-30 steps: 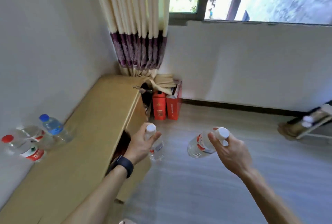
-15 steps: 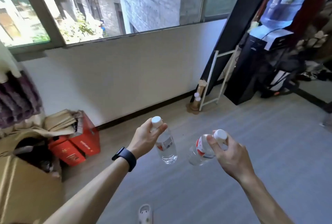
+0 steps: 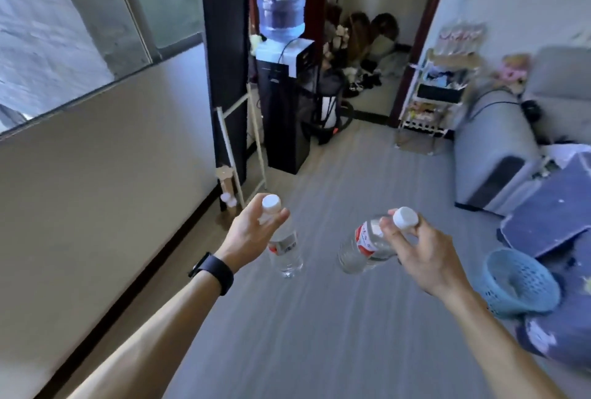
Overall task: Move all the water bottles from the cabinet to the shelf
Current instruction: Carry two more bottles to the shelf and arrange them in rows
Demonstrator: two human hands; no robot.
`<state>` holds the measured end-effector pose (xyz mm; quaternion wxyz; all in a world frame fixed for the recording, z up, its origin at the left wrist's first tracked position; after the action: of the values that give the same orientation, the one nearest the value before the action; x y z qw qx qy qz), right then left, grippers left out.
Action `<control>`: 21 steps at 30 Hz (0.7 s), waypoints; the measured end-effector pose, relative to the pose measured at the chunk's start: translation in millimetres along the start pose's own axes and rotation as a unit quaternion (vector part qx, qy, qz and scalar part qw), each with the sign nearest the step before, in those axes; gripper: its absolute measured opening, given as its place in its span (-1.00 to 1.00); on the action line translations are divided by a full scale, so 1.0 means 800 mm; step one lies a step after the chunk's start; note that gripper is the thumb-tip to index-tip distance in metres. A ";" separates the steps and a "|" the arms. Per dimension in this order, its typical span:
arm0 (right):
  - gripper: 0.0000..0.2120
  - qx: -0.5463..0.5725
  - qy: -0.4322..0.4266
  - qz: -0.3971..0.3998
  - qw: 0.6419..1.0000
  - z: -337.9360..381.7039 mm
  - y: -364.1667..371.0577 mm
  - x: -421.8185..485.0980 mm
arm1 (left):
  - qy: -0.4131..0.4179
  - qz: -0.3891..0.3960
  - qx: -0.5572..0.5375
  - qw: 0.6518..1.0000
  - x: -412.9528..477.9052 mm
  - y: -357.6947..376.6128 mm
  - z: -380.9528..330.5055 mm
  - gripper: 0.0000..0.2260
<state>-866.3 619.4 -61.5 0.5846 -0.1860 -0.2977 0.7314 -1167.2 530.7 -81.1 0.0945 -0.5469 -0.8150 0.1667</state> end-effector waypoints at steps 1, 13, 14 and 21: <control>-0.36 0.003 0.015 -0.017 1.000 -0.006 -0.008 0.009 | 0.009 0.016 0.001 1.000 0.022 0.011 -0.007 -0.71; -0.31 0.009 0.124 -0.155 0.980 -0.111 -0.104 0.191 | 0.047 0.135 0.034 0.989 0.292 0.207 -0.085 -0.70; -0.32 0.016 0.128 -0.153 0.980 -0.120 -0.111 0.213 | 0.035 0.137 0.029 0.989 0.314 0.222 -0.088 -0.74; -0.36 0.030 0.151 -0.120 0.981 -0.164 -0.140 0.362 | 0.022 0.139 0.043 0.989 0.450 0.287 -0.103 -0.76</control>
<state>-773.2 943.4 -65.3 0.7115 -0.2391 -0.2041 0.6284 -1080.4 956.4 -101.3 0.1116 -0.6541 -0.7207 0.2009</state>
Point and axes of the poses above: each hand's wrist, its own x-axis towards the middle knuckle, its own y-axis out of the palm, z = x × y, the point moved 4 cm from there along x, towards the middle knuckle, and after that the axes turned 1 degree about y, right-handed, at the moved point
